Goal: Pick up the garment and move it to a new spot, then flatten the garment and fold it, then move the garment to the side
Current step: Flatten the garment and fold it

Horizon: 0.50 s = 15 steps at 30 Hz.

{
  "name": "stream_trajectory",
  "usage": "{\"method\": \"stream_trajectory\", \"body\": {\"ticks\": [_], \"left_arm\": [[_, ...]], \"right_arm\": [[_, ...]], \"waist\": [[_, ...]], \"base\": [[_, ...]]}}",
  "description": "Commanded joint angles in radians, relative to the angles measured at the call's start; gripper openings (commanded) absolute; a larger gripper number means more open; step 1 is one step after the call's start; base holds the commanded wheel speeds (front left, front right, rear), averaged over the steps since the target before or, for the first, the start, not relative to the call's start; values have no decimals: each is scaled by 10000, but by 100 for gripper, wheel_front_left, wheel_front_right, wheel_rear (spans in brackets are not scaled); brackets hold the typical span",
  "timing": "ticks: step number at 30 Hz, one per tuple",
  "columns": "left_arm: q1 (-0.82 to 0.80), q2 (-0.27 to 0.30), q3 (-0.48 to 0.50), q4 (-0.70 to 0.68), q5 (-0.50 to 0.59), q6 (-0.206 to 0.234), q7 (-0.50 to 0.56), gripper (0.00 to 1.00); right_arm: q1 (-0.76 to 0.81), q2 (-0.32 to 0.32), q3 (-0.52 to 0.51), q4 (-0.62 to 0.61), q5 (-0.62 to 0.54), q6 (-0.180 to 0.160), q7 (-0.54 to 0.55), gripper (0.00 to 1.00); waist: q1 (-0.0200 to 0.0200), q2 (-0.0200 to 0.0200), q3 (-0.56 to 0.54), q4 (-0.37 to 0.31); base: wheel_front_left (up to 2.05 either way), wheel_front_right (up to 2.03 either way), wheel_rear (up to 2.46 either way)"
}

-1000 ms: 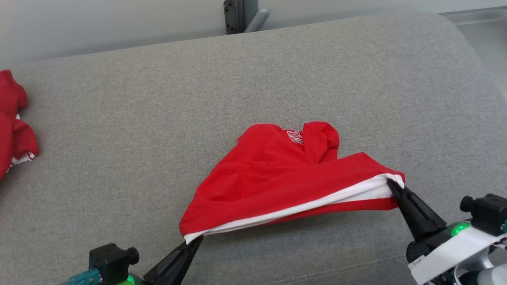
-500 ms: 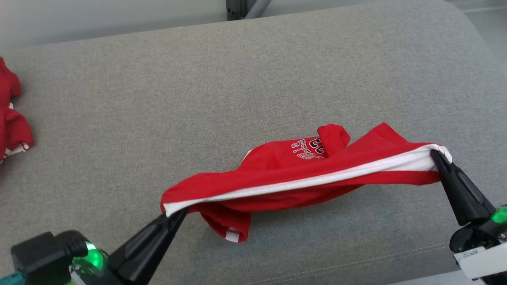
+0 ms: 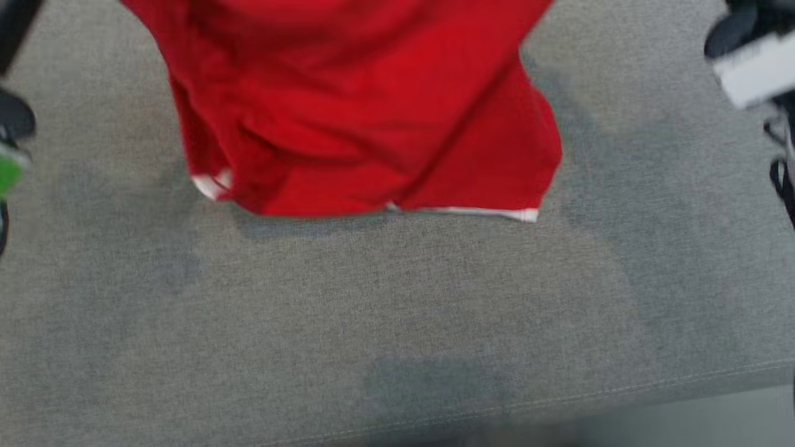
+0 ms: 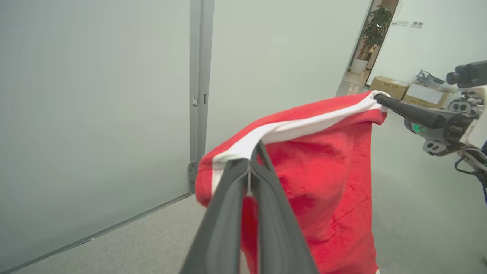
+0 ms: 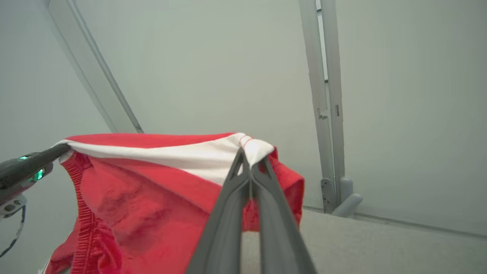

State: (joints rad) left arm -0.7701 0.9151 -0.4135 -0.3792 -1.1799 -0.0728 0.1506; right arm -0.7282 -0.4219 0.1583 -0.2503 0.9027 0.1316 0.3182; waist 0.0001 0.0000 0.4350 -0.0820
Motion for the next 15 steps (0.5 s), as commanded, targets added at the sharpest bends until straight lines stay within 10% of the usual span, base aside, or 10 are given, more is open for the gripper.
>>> {"method": "stream_trajectory", "body": {"ticks": [1,8,15], "left_arm": [[-831,-416,-87,688,39,-73,190,0],[-6090,-2802,-465,6136,2253,-250,-1112,0],[-7402,-4066,-1740,9125,3514,-581,-3580,0]], "right_arm": [[-1051,264,85,571,-501,-17,28,0],[-6863,2933,-25,5325,-3331,-20,-1985,0],[-8248,3627,618,8282,-4019,-19,-4942,0]], "waist": [[-1,0,1604,499],[-1,0,2543,782],[-1,0,3044,914]], "base": [[0,0,0],[0,0,0],[0,0,0]]}}
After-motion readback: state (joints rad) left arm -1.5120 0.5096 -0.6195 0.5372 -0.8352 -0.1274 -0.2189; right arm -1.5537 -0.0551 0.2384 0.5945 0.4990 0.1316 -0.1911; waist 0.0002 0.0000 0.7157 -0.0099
